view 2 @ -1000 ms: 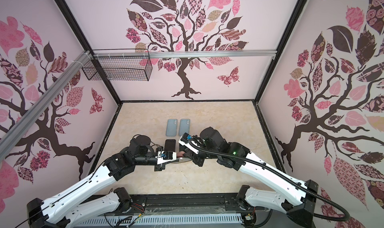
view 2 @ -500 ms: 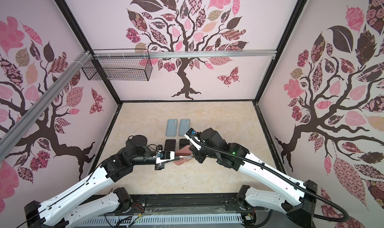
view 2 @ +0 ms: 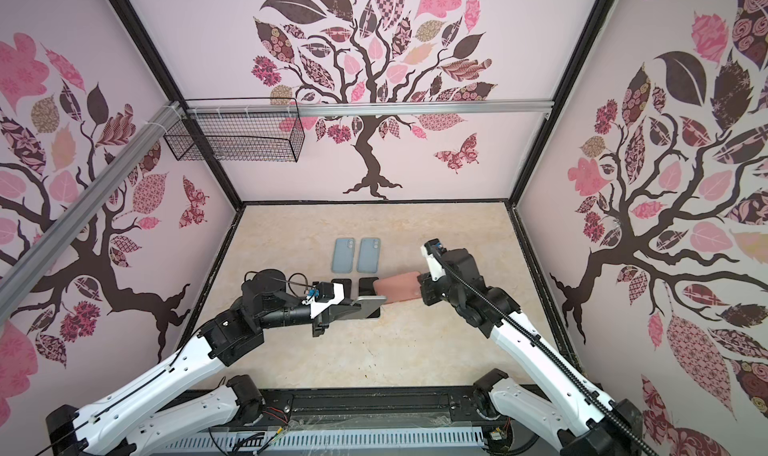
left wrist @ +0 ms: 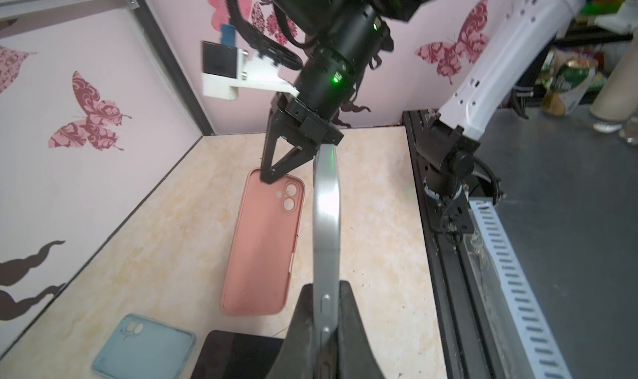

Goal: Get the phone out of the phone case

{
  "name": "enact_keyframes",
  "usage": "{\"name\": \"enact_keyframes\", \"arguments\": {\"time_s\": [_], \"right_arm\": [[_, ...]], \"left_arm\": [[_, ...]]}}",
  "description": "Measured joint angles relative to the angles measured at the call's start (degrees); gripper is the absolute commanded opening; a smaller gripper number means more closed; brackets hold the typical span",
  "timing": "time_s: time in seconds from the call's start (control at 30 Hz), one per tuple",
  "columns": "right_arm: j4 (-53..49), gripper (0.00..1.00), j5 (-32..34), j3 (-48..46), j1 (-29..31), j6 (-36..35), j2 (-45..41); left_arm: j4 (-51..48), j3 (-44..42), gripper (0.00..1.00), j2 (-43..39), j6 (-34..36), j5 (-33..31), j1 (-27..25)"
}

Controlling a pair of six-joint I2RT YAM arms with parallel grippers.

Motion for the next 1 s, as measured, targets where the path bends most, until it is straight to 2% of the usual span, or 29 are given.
{"name": "enact_keyframes", "arguments": {"time_s": [0.07, 0.13, 0.47, 0.73, 1.0], "right_arm": [[1.2, 0.0, -0.2, -3.0, -4.2, 3.1, -1.4], [2.3, 0.0, 0.4, -5.2, -5.8, 5.8, -2.4], [5.1, 0.0, 10.2, -9.7, -6.2, 14.7, -4.6], [3.2, 0.0, 17.4, -10.3, -6.2, 16.4, -7.7], [-0.7, 0.0, 15.2, -9.6, -6.2, 17.2, -2.6]], "left_arm": [[2.0, -0.5, 0.0, 1.2, -5.3, -0.5, 0.0], [3.4, -0.5, 0.0, 4.0, -10.1, -1.1, 0.0], [3.3, 0.7, 0.0, 22.0, -32.3, -6.1, 0.0], [2.7, 8.1, 0.0, 28.7, -43.8, -13.8, 0.0], [4.0, 11.3, 0.0, 37.6, -51.4, -19.6, 0.0]]}}
